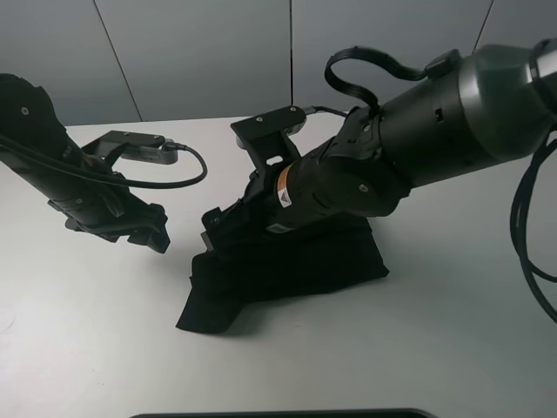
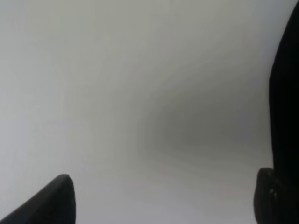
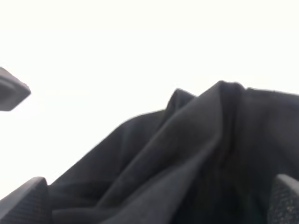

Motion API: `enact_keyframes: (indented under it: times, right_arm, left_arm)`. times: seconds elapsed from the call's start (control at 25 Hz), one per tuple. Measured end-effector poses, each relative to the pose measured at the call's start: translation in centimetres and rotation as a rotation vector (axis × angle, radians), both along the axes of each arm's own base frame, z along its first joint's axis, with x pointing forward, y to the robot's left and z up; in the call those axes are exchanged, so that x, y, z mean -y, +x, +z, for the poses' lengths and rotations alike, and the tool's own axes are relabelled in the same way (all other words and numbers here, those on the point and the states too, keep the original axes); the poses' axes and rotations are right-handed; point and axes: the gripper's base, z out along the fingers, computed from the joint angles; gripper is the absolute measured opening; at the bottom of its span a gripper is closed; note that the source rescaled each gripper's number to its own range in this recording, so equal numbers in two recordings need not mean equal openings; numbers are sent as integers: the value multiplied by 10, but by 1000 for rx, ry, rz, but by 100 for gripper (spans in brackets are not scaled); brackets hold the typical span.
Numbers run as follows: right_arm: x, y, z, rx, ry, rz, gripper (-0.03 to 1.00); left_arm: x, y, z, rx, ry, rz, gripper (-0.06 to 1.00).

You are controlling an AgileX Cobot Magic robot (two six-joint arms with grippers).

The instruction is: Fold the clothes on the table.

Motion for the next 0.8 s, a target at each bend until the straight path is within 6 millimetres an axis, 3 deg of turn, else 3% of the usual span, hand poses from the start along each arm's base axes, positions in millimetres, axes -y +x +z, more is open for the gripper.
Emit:
enact_keyframes:
  times: [0.2,0.4,0.6,0.8]
  right_arm:
    - [8,-4,-4,-40,-112,15,100]
    - [21,-3,28,19,-131,23,100]
    - [60,-3,81,111,-215,-26,100]
    - [103,-29,154,242,-157,-103,100]
  left_arm:
    - [0,0,0,0,0,2,99]
    - [0,2,13,69,-34,6,99]
    - [-6,-9,74,270,-137,3,99]
    - [-27,-45,136,437,-186,-31,99]
